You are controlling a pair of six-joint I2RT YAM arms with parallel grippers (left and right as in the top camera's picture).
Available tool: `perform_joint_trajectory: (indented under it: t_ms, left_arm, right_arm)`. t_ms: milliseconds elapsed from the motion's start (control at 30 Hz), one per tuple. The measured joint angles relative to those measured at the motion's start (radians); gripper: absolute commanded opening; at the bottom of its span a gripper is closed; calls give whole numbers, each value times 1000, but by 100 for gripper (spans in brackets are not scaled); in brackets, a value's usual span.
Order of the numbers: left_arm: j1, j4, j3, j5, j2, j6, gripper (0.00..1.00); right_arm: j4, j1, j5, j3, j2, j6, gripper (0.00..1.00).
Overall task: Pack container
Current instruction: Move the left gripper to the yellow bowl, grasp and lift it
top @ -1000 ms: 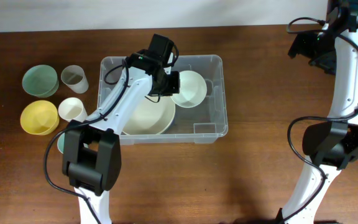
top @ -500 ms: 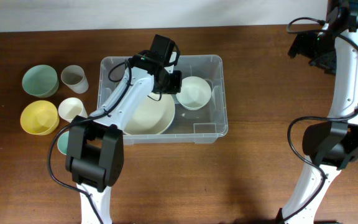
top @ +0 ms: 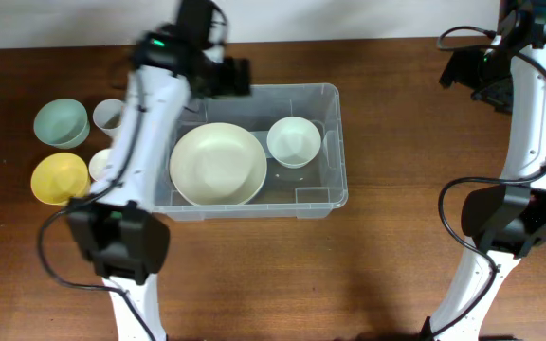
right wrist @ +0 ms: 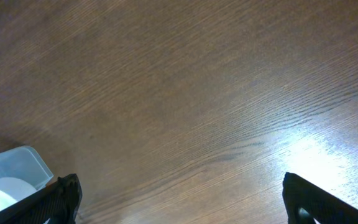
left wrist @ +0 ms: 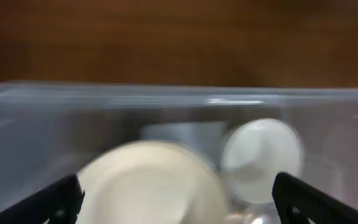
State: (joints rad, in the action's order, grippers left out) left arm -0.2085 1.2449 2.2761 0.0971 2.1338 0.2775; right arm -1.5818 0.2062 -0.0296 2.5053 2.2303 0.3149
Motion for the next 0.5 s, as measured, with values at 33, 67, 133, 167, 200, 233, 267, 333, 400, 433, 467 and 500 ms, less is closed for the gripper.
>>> perform_joint_trajectory:
  t_ms: [33, 67, 133, 167, 200, 233, 267, 333, 400, 433, 467, 500]
  left_arm:
    - [41, 71, 47, -32, -1, 19, 99]
    - [72, 109, 70, -53, -2, 37, 99]
    - [185, 236, 117, -114, -4, 114, 99]
    - [243, 280, 122, -132, -4, 155, 99]
    - [301, 318, 122, -144, -4, 200, 99]
    - [366, 343, 122, -156, -4, 248, 99]
    - [436, 369, 116, -166, -4, 307, 99]
    - [522, 380, 100, -176, -4, 371, 99]
    - [605, 381, 51, -181, -4, 429, 100]
    - [637, 378, 24, -181, -4, 449, 99]
    - [661, 368, -5, -180, -4, 460, 100]
    - [682, 357, -34, -180, -4, 472, 99]
  right_arm:
    - [0, 0, 0, 0, 0, 0, 99]
    - [0, 0, 0, 0, 0, 0, 99]
    - [0, 0, 0, 0, 0, 0, 99]
    - [0, 0, 0, 0, 0, -1, 99]
    - [0, 0, 0, 0, 0, -1, 99]
    - [0, 0, 0, 0, 0, 0, 99]
    - [0, 0, 0, 0, 0, 0, 99]
    - [0, 0, 0, 0, 0, 0, 99]
    - [0, 0, 0, 0, 0, 0, 99]
    - [0, 0, 0, 0, 0, -1, 99]
    - [0, 0, 0, 0, 0, 0, 99]
    - [0, 0, 0, 0, 0, 0, 99]
